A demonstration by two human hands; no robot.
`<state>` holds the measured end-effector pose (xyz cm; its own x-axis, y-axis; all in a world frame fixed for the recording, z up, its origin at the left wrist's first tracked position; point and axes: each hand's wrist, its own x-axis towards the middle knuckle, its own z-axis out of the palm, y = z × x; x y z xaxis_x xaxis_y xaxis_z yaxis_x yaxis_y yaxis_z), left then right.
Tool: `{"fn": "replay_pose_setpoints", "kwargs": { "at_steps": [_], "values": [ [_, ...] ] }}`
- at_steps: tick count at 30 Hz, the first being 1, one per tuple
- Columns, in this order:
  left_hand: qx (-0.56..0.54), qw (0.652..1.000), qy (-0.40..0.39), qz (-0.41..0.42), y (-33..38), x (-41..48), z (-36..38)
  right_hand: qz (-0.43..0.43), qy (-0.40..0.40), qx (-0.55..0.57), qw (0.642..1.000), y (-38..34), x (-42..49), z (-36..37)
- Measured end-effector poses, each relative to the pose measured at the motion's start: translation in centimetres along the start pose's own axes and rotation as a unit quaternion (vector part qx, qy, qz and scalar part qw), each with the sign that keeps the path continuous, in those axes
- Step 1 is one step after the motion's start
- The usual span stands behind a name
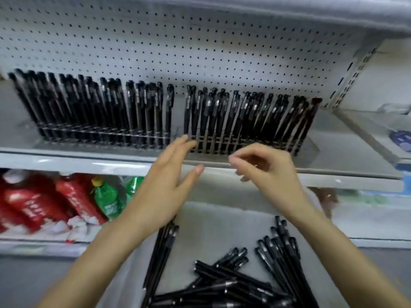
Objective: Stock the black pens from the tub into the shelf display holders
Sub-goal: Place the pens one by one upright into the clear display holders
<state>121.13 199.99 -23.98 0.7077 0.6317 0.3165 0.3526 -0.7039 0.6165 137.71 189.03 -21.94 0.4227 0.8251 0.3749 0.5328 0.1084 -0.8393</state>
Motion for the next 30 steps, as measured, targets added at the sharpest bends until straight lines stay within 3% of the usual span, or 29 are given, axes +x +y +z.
{"fn": "replay_pose_setpoints", "kwargs": {
  "at_steps": [4,8,14,18,24,30],
  "values": [
    [-0.082,0.989,0.014,-0.121,-3.4,-3.4,-1.8,0.088,-0.223,-0.109,0.965,2.2,-1.4,6.2],
    [-0.153,0.972,-0.025,-0.179,-5.1,-5.9,-0.8,0.090,-0.302,-0.240,0.918,3.7,-2.5,10.4],
    [-0.223,0.951,-0.024,-0.212,-5.1,-6.9,-0.5,0.044,-0.281,-0.215,0.934,3.9,-4.2,12.4],
    [-0.241,0.948,-0.012,-0.210,-5.2,-7.0,-0.1,0.066,-0.255,-0.203,0.943,4.7,-5.1,12.7],
    [-0.242,0.946,-0.001,-0.215,-5.0,-7.0,0.0,0.179,-0.160,-0.064,0.969,4.5,-5.7,13.0],
    [-0.118,0.975,0.026,-0.184,-4.3,-6.3,-1.1,0.294,-0.136,0.150,0.934,1.7,-4.7,11.6]
  ]
}}
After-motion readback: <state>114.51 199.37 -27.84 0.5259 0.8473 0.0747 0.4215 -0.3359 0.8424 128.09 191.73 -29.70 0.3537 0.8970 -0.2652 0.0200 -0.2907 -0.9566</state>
